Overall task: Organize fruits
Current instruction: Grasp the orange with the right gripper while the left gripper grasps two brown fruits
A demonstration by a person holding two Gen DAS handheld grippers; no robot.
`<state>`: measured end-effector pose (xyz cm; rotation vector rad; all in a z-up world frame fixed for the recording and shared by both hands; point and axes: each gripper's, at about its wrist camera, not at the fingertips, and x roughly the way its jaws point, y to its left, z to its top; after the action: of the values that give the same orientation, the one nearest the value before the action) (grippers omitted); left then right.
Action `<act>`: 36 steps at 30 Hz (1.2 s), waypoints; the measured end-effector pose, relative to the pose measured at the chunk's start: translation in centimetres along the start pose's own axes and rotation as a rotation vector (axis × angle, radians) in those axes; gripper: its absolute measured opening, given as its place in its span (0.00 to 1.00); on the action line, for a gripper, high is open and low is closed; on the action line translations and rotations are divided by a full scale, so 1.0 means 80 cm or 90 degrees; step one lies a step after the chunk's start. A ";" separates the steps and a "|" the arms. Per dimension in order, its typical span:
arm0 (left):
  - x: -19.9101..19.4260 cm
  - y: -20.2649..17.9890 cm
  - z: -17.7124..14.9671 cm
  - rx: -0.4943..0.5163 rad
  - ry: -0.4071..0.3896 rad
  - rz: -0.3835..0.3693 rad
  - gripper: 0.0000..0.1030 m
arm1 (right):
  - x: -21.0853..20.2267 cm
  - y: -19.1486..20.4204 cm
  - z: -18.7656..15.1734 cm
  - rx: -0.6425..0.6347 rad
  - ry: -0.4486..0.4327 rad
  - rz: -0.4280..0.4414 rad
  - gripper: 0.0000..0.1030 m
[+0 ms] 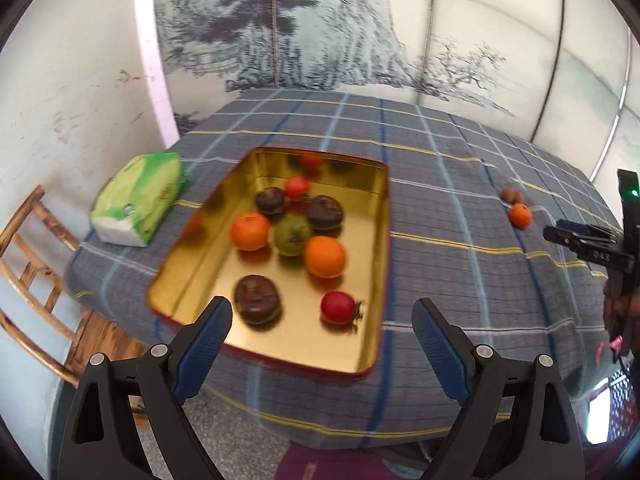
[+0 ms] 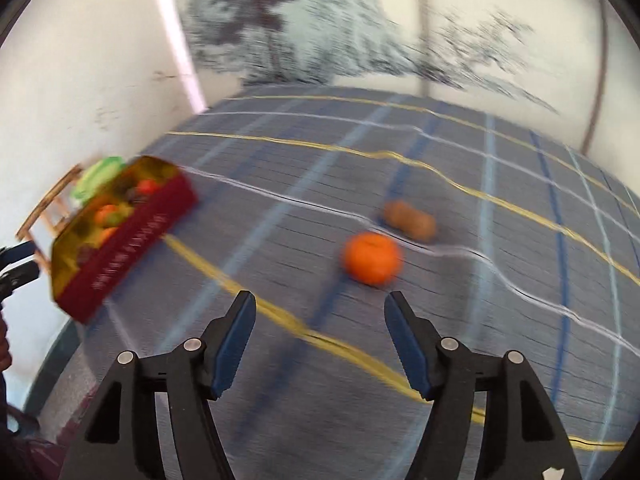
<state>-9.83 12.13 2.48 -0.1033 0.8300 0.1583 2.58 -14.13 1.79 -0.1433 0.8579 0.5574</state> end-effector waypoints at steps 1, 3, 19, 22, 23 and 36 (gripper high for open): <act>0.002 -0.004 0.001 0.002 0.004 -0.003 0.89 | 0.002 -0.008 0.002 0.005 -0.001 -0.006 0.66; 0.004 -0.014 0.003 0.010 0.011 -0.008 0.89 | 0.013 -0.015 0.011 0.000 -0.009 -0.009 0.74; 0.055 -0.126 0.081 0.137 0.012 -0.102 0.89 | 0.048 -0.052 0.025 -0.003 0.006 0.007 0.33; 0.077 -0.168 0.107 0.175 0.006 -0.153 0.89 | 0.009 -0.094 0.007 0.030 -0.028 -0.048 0.33; 0.084 -0.182 0.115 0.189 0.008 -0.168 0.89 | 0.000 -0.114 -0.003 0.045 -0.032 -0.080 0.33; 0.218 -0.353 0.185 0.345 0.067 -0.304 0.89 | -0.020 -0.202 -0.058 0.152 -0.003 -0.124 0.35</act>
<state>17.58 -11.60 0.32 0.2026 0.9048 -0.5251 7.03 -30.02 -1.64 -0.0075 0.8883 0.2702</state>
